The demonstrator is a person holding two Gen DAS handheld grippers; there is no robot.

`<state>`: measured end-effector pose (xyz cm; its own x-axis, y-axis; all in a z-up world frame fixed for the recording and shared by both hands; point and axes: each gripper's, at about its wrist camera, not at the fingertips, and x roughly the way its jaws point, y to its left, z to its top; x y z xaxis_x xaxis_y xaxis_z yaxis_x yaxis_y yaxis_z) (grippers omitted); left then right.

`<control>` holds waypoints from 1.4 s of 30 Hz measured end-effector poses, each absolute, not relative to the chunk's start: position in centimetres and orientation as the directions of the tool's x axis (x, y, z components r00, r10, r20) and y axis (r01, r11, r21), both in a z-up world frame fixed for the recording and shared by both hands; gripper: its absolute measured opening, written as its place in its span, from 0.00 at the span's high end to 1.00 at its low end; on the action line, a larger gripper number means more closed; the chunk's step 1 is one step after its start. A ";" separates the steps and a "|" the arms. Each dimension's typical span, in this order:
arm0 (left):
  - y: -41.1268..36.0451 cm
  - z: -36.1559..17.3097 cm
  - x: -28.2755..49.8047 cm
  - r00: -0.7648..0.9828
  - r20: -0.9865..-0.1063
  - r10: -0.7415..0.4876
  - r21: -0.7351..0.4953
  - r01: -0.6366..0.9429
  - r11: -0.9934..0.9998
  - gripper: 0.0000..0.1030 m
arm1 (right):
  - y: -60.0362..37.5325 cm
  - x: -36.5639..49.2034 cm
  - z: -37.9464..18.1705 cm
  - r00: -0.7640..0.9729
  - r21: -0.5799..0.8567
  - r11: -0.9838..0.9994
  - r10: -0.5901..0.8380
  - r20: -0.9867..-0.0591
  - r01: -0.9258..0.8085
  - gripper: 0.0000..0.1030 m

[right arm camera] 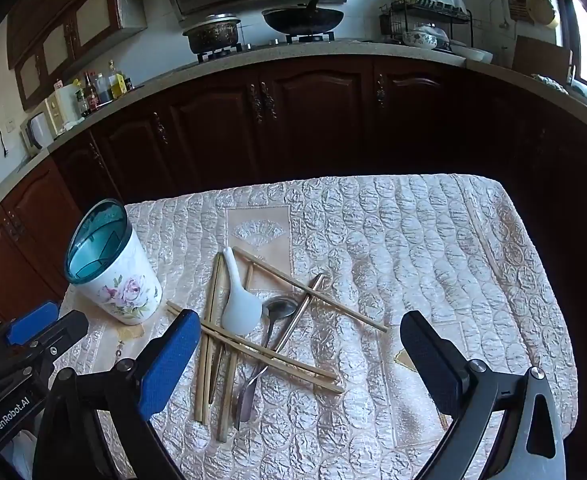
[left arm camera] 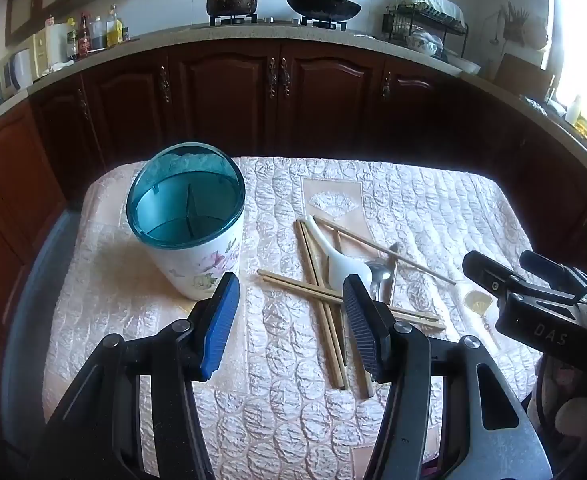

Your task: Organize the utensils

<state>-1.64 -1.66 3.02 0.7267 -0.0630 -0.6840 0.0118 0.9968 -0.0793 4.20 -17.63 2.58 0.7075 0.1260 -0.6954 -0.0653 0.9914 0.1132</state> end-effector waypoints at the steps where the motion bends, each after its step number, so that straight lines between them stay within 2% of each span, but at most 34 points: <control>1: -1.7 3.1 -1.7 0.728 -0.683 -0.061 -0.078 0.010 0.997 0.48 | -17.6 4.2 2.6 0.708 0.113 0.991 0.126 -0.695 -0.065 0.03; 22: -2.0 3.4 -1.3 0.728 -0.683 -0.060 -0.084 0.004 0.996 0.48 | -17.7 3.8 3.3 0.741 0.103 0.992 0.118 -0.661 -0.067 0.03; 33: -2.0 2.9 -1.1 0.720 -0.690 -0.066 -0.095 0.000 0.995 0.48 | -17.1 4.0 3.0 0.723 0.037 0.995 0.093 -0.684 -0.092 0.03; 42: -1.9 2.7 -1.1 0.721 -0.690 -0.066 -0.104 -0.009 0.995 0.48 | -17.3 4.2 2.6 0.696 0.082 0.992 0.128 -0.707 -0.099 0.03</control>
